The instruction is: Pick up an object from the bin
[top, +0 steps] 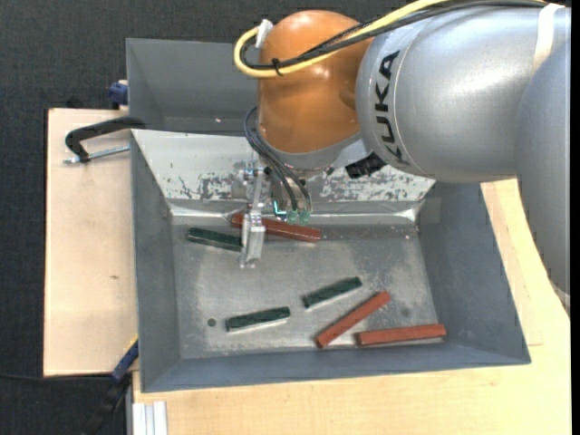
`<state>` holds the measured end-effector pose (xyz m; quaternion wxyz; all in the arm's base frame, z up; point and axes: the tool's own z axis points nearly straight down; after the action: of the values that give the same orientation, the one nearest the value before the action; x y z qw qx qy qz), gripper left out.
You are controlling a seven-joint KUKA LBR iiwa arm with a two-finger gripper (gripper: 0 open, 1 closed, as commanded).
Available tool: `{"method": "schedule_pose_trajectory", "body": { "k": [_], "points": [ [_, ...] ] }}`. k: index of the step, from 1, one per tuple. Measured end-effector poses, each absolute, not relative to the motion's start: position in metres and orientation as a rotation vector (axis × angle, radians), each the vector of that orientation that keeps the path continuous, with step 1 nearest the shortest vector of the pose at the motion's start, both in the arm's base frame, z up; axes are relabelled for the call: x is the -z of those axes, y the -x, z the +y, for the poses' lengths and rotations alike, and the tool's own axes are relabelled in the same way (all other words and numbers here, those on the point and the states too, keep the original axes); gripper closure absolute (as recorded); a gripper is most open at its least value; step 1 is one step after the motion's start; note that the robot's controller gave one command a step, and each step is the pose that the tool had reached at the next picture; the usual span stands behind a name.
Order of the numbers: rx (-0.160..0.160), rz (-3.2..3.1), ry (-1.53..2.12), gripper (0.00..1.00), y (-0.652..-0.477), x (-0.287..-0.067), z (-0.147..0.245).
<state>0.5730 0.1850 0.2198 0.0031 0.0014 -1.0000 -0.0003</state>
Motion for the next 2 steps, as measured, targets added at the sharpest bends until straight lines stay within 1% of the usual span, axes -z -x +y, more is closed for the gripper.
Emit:
{"method": "schedule_pose_trajectory", "body": {
  "k": [1,2],
  "points": [
    [0.004,-3.144,-0.001,0.00,-0.575,-0.224,0.184],
    [0.006,-3.150,0.046,0.00,-0.577,-0.178,0.180]
  ]
}}
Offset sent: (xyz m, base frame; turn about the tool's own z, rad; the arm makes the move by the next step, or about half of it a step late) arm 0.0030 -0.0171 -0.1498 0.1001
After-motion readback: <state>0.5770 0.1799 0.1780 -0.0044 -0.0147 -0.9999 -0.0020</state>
